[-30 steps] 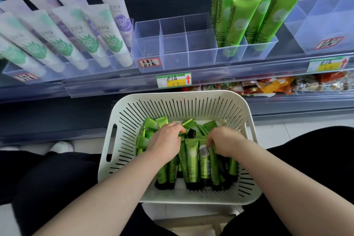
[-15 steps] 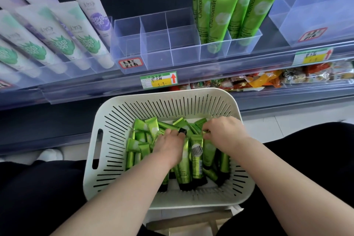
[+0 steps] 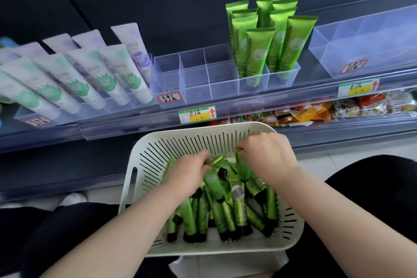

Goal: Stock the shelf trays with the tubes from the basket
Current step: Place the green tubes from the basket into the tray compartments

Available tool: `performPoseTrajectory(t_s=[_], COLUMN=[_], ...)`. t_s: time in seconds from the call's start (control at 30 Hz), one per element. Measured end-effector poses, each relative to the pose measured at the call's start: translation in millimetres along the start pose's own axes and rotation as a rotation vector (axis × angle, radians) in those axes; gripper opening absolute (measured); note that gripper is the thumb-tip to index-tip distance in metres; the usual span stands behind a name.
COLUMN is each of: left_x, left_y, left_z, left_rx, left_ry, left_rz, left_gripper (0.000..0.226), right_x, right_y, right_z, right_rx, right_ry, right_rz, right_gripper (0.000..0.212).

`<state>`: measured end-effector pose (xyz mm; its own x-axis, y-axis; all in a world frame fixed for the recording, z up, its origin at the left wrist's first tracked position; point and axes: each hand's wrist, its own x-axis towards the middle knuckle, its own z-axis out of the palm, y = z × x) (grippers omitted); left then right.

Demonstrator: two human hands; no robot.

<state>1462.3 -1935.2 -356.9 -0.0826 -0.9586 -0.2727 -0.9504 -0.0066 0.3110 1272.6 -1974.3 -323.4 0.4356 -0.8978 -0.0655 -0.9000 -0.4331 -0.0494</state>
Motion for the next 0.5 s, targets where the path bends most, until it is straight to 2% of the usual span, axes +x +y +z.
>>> performPoseTrajectory(t_s=[0.13, 0.2, 0.5], left_x=[-6.8, -8.5, 6.6], left_y=[14.3, 23.6, 61.3], left_z=[-45.9, -72.6, -186.4], left_rx=[-0.063, -0.065, -0.089], left_ry=[0.278, 0.389, 0.856], left_rz=[0.068, 0.079, 0.14], left_gripper=[0.015, 0.017, 0.013], right_x=[1.3, 0.8, 12.7], right_y=[0.7, -0.3, 13.6], right_z=[-26.0, -42.1, -115.4], right_rx=[0.027, 0.062, 0.044], right_ry=[0.232, 0.37, 0.7], right_rz=[0.022, 0.035, 0.071], right_gripper=[0.002, 0.009, 0.012])
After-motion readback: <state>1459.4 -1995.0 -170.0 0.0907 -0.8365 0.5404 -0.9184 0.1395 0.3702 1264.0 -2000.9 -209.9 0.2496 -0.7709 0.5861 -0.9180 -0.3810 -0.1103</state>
